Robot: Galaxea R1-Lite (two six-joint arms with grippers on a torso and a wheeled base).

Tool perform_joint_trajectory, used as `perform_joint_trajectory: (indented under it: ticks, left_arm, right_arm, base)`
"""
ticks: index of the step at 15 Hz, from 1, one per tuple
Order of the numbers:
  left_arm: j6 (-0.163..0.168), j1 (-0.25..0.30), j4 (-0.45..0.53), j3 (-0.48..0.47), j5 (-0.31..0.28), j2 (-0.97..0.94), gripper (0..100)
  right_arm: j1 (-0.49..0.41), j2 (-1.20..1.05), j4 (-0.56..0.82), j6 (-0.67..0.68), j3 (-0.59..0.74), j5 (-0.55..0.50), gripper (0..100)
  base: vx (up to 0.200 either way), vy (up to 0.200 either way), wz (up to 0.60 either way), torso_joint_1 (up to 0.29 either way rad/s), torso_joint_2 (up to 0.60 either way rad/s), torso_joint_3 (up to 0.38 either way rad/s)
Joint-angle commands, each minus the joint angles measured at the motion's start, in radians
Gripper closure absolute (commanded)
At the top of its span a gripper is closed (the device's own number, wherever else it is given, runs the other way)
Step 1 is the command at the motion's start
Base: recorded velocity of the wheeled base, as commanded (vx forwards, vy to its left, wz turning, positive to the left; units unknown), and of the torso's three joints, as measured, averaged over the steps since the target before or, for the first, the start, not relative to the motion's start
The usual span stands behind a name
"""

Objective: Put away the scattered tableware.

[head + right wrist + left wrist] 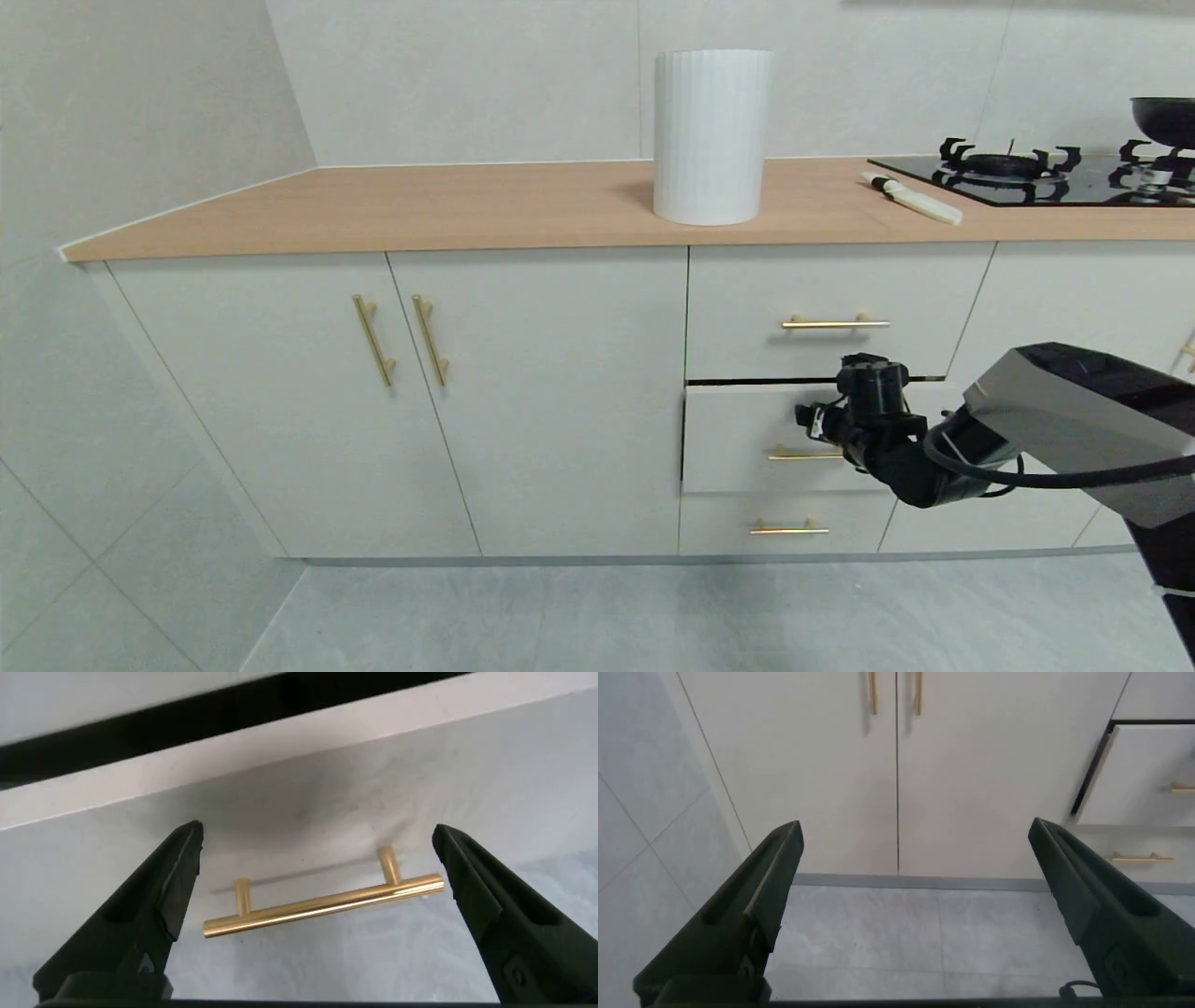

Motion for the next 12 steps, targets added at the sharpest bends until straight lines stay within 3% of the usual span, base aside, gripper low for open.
perform_joint_trajectory:
  ticks: [1,12]
  left_arm:
    - [0.000,0.000,0.000,0.000,0.001,0.002,0]
    - [0.000,0.000,0.000,0.000,0.001,0.002,0]
  right_arm:
    - [-0.010,0.028,-0.002,0.000,-0.020,0.000,0]
    - [-0.028,0.097,-0.002,0.046,-0.129,-0.070,0]
  base:
    - [0.000,0.000,0.00,0.000,0.00,0.000]
    - [0.000,0.000,0.00,0.000,0.00,0.000]
